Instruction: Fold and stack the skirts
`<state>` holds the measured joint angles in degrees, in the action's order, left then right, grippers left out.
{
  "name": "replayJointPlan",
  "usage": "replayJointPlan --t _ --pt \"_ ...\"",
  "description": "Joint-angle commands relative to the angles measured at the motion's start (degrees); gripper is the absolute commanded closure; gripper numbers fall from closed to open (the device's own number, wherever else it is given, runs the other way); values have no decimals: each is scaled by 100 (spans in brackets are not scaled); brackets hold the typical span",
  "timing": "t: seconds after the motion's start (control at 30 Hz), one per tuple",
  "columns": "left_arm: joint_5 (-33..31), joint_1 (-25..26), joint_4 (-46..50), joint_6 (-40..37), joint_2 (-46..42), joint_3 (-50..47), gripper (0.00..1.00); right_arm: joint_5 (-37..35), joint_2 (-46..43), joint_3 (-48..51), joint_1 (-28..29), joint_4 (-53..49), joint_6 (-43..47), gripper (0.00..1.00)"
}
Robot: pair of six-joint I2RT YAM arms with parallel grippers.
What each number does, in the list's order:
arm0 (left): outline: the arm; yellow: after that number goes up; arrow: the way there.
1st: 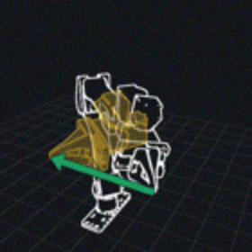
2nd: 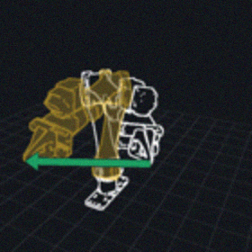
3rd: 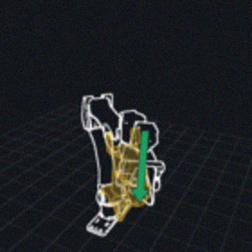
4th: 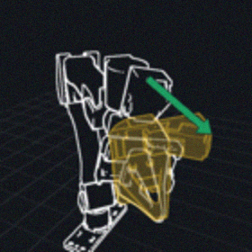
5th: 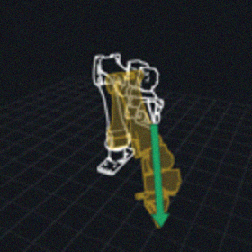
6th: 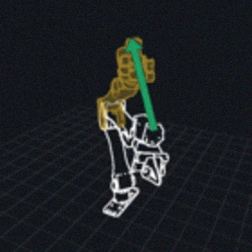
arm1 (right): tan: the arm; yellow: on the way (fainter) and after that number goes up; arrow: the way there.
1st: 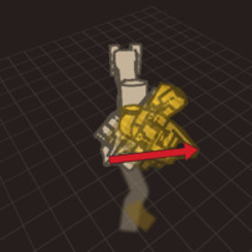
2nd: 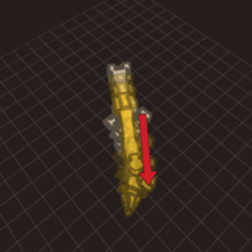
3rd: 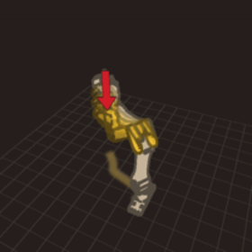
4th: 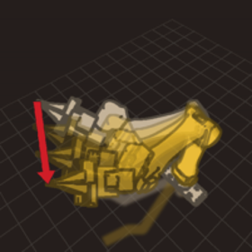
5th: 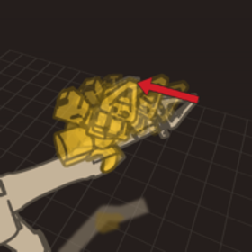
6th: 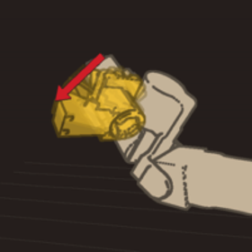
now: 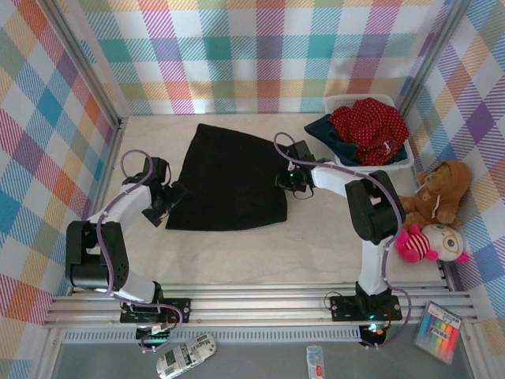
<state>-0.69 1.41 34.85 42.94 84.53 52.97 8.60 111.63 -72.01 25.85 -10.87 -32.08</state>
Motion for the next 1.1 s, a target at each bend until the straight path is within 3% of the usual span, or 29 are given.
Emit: replayJointPlan --t 0.0,0.13,0.27,0.43,0.5,0.63,0.73,0.87,1.07 --pt "-518 -140 412 165 -393 -218 0 1188 -662 398 -24 1184 45 94" --pt "-589 -185 434 148 -585 -346 0 2350 -523 855 -256 2151 -196 100" --pt "-534 -185 423 121 -522 -434 0 2873 117 1026 -629 2318 -365 97" --pt "-431 -185 323 149 -559 -624 1 2713 7 1083 -813 1774 -211 71" --pt "-389 -189 253 157 -573 -707 2 2520 -258 1131 -814 1414 -159 52" --pt "-404 -261 243 162 -581 -757 2 1251 -891 1394 -815 340 -657 36" --pt "-321 -396 195 151 -631 -798 1 593 -1387 1793 -806 -356 -1353 34" --pt "-48 -575 22 124 -662 -859 2 1168 -1887 2164 -472 -452 -1955 37" --pt "357 -761 -273 56 -563 -952 16 1216 -2270 2628 88 -519 -2995 38"
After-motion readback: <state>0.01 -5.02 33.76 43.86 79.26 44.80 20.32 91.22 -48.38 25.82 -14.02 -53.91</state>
